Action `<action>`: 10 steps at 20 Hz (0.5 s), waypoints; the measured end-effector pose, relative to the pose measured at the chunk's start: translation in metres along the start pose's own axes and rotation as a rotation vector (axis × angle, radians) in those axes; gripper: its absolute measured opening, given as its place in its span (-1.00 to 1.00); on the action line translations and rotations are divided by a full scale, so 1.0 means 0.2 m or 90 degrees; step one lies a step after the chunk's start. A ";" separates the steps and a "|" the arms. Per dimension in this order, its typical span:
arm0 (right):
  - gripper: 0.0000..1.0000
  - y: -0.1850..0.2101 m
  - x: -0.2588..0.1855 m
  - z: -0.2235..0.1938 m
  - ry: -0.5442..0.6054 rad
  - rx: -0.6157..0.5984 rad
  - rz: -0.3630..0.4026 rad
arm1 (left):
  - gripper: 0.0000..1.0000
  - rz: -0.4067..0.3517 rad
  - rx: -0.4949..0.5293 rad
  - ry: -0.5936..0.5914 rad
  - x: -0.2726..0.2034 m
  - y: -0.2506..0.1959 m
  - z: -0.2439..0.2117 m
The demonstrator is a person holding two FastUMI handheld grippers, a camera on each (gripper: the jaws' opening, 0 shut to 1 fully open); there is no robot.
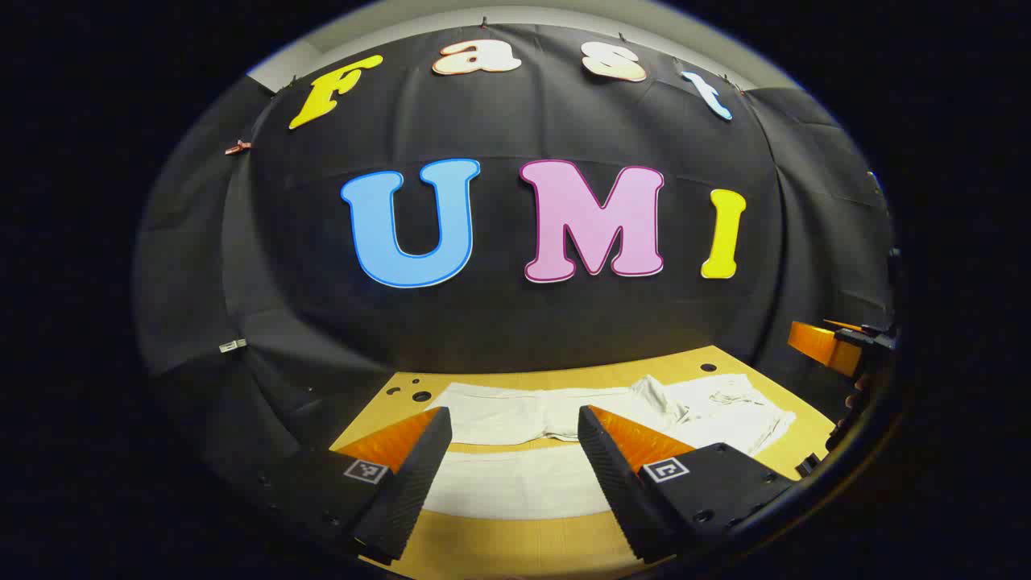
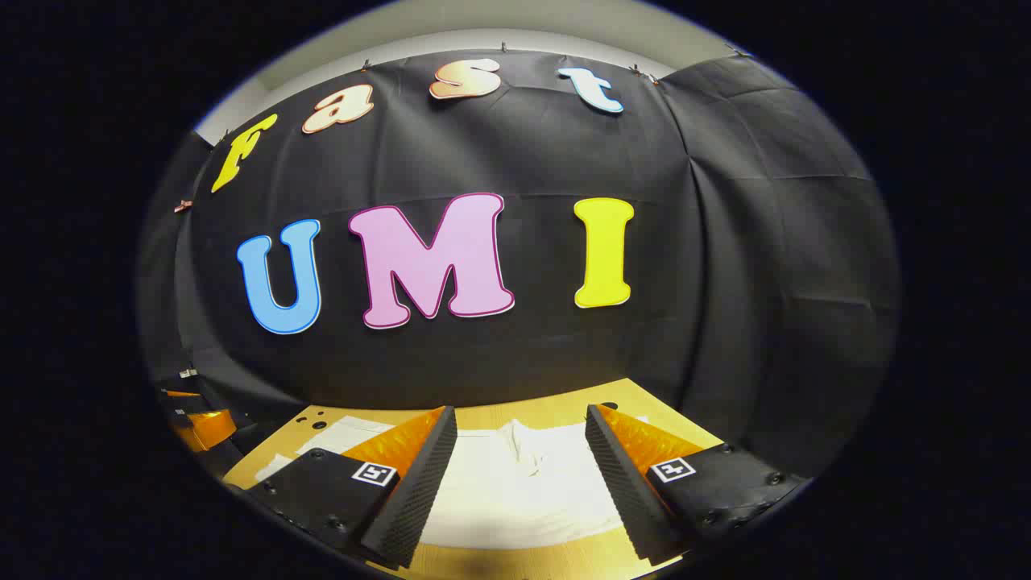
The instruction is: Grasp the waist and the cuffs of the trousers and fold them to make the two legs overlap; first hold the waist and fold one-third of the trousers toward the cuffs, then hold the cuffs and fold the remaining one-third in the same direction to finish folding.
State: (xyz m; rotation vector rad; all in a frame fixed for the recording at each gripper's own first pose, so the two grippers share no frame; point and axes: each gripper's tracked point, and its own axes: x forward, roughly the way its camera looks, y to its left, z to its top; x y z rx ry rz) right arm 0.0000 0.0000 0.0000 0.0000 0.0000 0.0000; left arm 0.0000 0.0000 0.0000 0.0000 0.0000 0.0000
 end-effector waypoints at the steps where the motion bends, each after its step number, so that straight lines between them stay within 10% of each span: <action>1: 0.96 0.01 0.00 -0.01 0.005 -0.004 0.001 | 0.97 -0.005 0.004 -0.003 0.00 0.00 0.00; 10: 0.96 0.02 -0.02 0.01 -0.003 -0.029 -0.001 | 0.96 -0.017 -0.003 -0.030 0.05 0.04 0.03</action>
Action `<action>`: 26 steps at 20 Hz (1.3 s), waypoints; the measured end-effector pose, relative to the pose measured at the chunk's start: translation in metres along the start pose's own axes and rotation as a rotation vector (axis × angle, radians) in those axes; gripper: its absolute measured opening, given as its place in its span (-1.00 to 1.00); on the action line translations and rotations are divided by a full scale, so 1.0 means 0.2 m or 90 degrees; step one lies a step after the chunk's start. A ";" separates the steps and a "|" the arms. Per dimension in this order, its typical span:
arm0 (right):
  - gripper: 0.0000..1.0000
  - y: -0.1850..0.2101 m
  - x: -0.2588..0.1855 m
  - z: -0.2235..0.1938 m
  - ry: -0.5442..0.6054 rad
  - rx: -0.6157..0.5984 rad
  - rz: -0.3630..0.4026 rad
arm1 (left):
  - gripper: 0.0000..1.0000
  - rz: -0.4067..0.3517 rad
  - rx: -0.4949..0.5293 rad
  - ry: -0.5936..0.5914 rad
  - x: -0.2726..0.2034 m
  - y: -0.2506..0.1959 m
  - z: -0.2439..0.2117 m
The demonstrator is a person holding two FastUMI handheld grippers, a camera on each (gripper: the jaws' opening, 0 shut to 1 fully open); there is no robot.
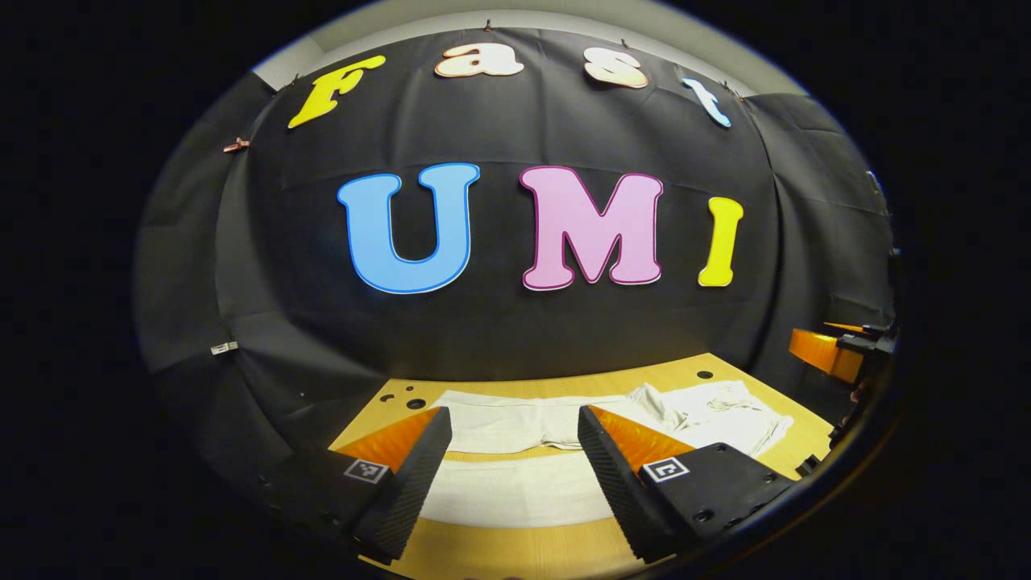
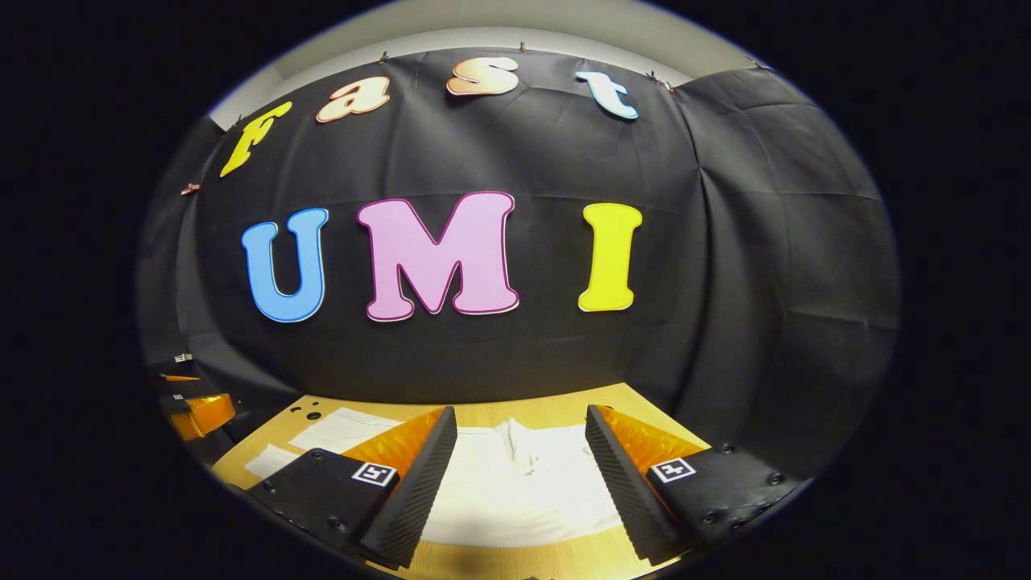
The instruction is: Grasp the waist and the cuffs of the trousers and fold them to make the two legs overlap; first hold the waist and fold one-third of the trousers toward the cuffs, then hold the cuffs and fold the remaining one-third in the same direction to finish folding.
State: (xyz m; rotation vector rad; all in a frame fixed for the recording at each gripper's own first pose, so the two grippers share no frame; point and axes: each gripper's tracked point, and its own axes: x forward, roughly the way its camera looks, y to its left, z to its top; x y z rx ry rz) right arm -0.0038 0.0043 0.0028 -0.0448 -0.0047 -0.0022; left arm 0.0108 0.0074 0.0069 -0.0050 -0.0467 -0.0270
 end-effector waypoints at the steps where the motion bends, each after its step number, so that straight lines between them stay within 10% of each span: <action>1: 0.96 0.00 -0.01 0.01 -0.005 -0.006 -0.001 | 0.97 0.003 -0.004 0.002 0.00 0.00 0.01; 16: 0.96 -0.01 0.05 -0.02 -0.003 -0.037 -0.002 | 0.96 0.044 -0.018 0.015 -0.04 0.20 -0.09; 26: 0.95 -0.22 0.28 -0.01 -0.032 -0.275 0.051 | 0.96 0.060 -0.021 0.055 0.03 0.25 -0.20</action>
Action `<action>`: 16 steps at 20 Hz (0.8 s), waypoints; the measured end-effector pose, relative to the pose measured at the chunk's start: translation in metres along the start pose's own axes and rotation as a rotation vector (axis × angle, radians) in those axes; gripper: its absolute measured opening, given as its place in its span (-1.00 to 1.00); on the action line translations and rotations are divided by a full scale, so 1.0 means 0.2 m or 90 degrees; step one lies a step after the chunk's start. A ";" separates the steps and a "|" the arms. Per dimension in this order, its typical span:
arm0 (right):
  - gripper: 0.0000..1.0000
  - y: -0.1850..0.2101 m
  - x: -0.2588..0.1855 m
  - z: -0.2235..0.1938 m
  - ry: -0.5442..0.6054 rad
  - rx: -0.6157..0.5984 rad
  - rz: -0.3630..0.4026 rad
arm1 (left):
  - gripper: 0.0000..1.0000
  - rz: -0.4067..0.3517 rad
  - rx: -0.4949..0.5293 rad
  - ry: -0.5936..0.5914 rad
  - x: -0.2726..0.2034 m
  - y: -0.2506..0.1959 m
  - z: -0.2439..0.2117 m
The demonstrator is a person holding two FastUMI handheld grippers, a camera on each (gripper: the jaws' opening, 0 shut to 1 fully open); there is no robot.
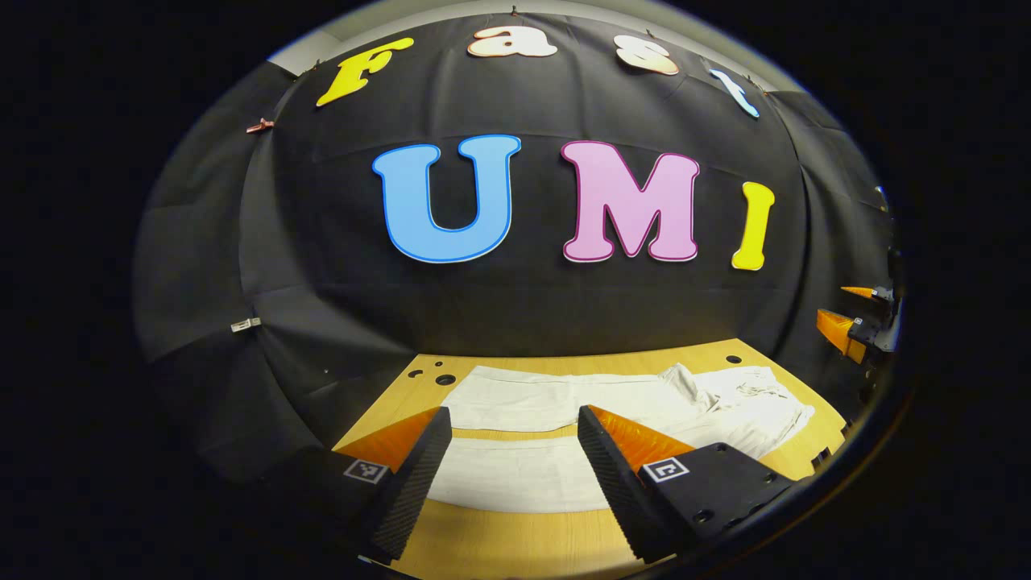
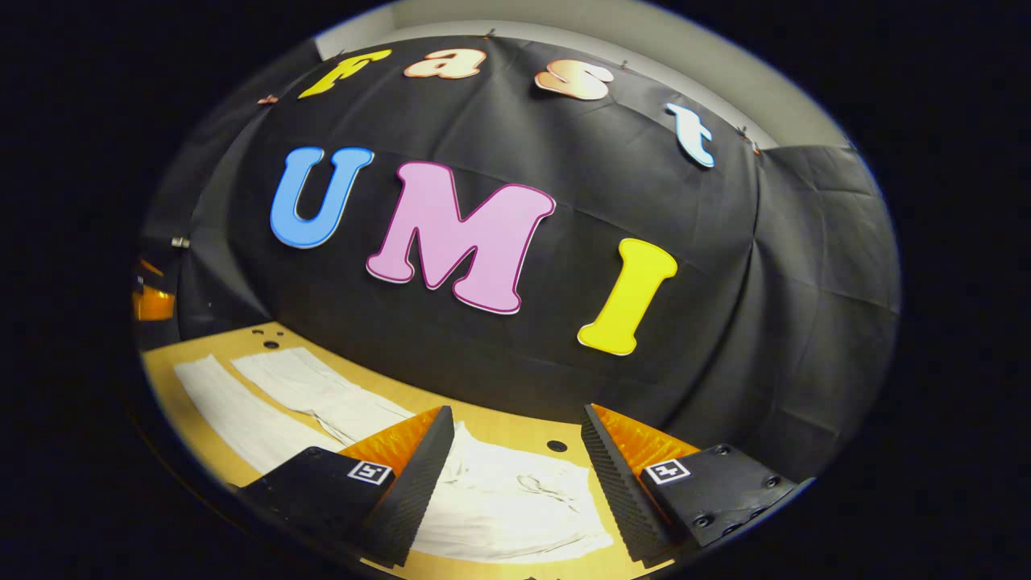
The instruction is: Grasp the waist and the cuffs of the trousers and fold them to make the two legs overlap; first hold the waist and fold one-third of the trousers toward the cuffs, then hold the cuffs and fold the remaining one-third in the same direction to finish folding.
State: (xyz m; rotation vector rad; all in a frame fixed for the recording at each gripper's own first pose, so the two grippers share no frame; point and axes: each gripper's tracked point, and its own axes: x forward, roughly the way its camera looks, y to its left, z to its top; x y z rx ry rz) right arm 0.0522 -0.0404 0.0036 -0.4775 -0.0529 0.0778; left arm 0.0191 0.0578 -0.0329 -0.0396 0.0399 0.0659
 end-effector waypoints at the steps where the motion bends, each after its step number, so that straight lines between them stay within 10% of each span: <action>1: 0.95 -0.03 0.03 -0.03 0.007 -0.010 0.009 | 0.96 0.007 0.002 0.001 0.00 0.01 0.00; 10: 0.94 -0.26 0.22 -0.54 0.146 -0.081 0.060 | 0.96 0.077 0.035 0.031 0.08 0.14 -0.06; 16: 0.95 -0.22 0.22 -0.92 0.221 -0.221 0.193 | 0.96 0.115 0.017 0.068 0.10 0.17 -0.17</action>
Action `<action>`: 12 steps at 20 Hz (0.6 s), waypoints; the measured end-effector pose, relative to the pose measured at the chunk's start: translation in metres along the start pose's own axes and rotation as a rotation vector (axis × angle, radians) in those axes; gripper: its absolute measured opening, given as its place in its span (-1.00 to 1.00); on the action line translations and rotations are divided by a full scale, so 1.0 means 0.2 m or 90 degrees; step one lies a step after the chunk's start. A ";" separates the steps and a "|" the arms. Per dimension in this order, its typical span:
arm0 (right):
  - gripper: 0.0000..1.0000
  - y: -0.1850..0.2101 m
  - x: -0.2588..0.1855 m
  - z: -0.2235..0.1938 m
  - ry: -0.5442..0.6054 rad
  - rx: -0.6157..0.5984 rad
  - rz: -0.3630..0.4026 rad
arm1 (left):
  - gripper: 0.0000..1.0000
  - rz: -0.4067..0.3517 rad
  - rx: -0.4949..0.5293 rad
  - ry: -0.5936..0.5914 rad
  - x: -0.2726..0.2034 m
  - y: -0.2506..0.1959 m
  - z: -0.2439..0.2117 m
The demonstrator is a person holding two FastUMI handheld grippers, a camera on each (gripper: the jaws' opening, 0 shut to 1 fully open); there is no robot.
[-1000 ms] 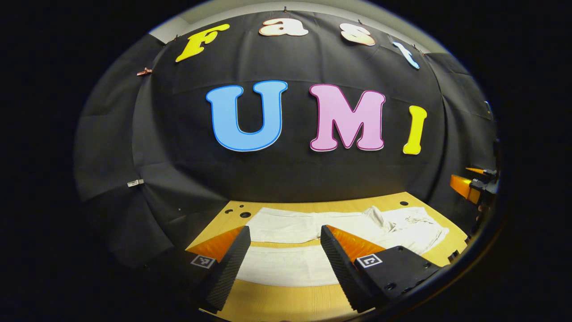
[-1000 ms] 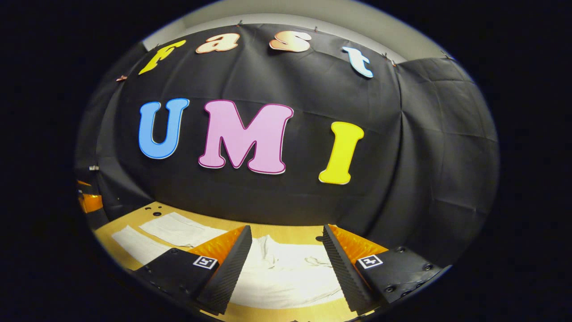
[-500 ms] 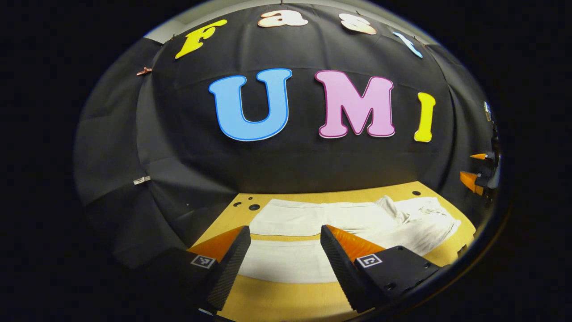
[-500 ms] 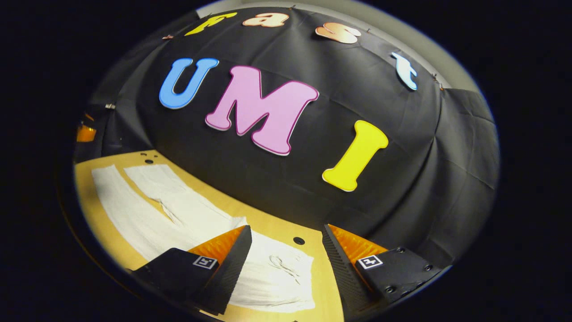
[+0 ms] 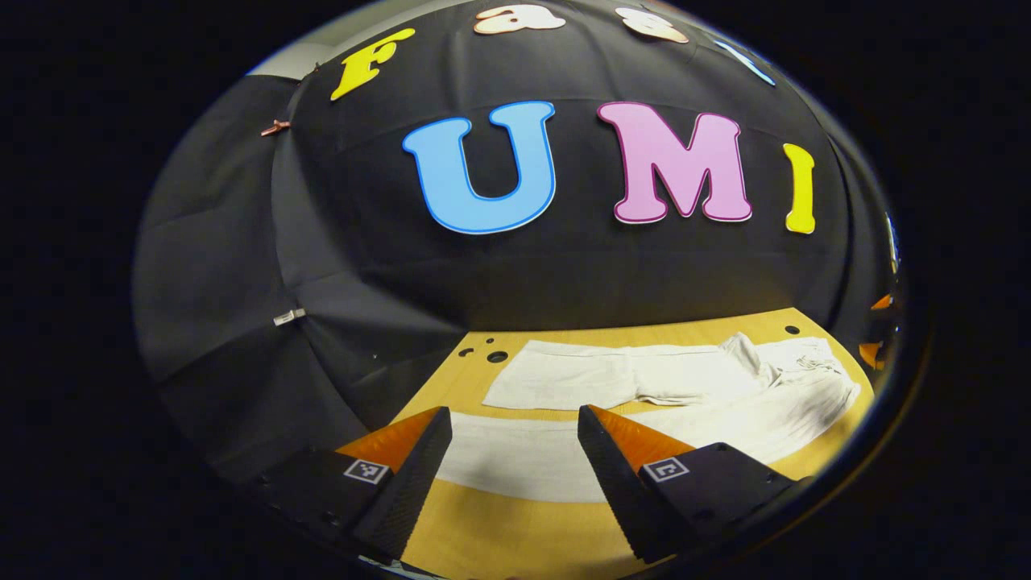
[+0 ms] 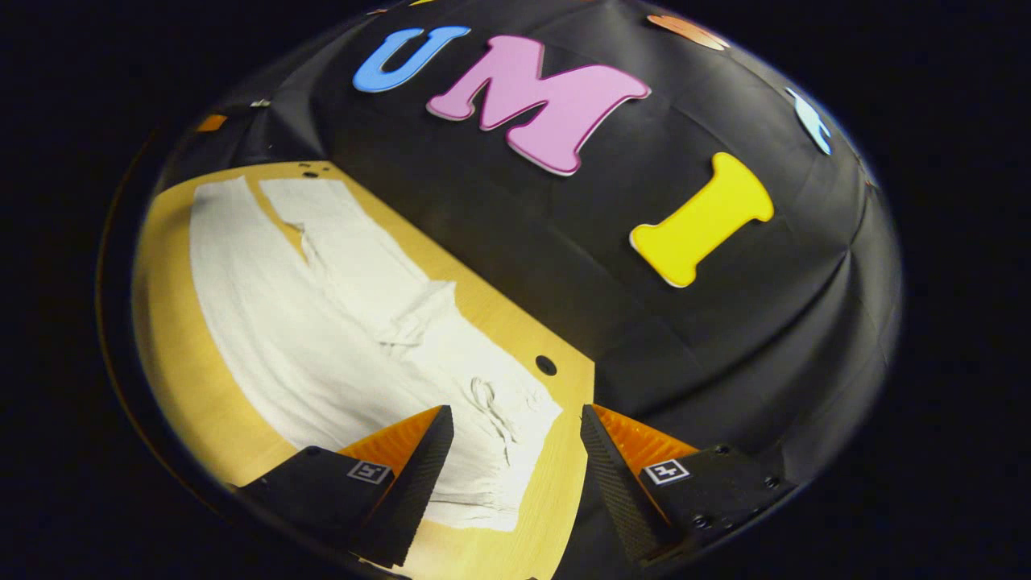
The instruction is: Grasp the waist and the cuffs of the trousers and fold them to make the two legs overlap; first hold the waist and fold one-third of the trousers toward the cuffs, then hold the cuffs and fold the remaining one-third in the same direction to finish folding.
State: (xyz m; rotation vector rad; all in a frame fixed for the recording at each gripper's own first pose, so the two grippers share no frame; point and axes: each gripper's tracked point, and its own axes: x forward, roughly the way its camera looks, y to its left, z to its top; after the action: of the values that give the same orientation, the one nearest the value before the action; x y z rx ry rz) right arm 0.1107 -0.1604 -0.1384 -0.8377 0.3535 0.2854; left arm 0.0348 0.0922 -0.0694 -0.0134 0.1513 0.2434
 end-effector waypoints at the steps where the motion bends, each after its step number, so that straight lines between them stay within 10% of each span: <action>1: 0.94 0.03 0.03 -0.03 0.005 -0.028 0.018 | 0.97 0.000 -0.008 0.009 0.00 -0.02 -0.03; 12: 0.94 0.32 0.04 -0.45 0.042 -0.303 0.204 | 0.97 0.037 -0.055 0.072 -0.05 -0.11 -0.27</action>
State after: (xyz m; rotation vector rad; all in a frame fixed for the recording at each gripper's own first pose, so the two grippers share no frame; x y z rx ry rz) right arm 0.0768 -0.1877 -0.2397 -1.2610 0.4915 0.6576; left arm 0.0220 0.0670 -0.1224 -0.1093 0.2536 0.3080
